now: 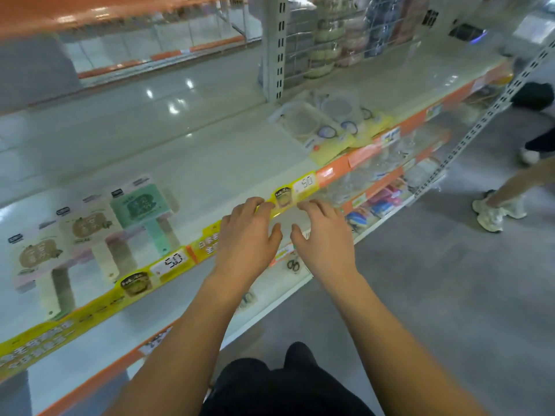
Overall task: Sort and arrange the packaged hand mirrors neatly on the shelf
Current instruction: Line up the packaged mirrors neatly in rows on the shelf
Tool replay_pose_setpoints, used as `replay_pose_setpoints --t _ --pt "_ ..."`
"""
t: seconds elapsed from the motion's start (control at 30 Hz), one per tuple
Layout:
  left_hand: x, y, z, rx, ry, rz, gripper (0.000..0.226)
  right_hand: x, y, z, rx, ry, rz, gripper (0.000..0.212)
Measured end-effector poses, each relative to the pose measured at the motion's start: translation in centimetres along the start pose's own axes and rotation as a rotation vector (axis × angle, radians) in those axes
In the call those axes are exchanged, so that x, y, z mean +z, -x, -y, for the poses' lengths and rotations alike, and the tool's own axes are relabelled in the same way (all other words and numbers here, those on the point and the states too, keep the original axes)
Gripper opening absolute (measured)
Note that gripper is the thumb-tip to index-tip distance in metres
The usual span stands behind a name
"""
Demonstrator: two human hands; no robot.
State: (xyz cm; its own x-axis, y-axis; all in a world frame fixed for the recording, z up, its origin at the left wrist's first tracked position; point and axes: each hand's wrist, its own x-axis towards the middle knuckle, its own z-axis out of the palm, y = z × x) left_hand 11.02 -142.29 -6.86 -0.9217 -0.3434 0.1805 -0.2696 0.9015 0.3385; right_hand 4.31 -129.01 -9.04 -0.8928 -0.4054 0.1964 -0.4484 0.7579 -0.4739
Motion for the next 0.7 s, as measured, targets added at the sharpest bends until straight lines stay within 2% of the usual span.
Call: replay_pose_setpoints --t 0.33,0.7 --pt "3.5 -3.5 -6.5 -0.037 -0.014 0.003 0.038 -2.9 -3.5 -6.9 -0.016 -0.009 0.025 0.041" --pt "3.9 -8.7 -4.1 -0.073 0.028 -0.022 0.037 -1.7 -9.0 -6.3 -0.064 0.026 0.009 0.041"
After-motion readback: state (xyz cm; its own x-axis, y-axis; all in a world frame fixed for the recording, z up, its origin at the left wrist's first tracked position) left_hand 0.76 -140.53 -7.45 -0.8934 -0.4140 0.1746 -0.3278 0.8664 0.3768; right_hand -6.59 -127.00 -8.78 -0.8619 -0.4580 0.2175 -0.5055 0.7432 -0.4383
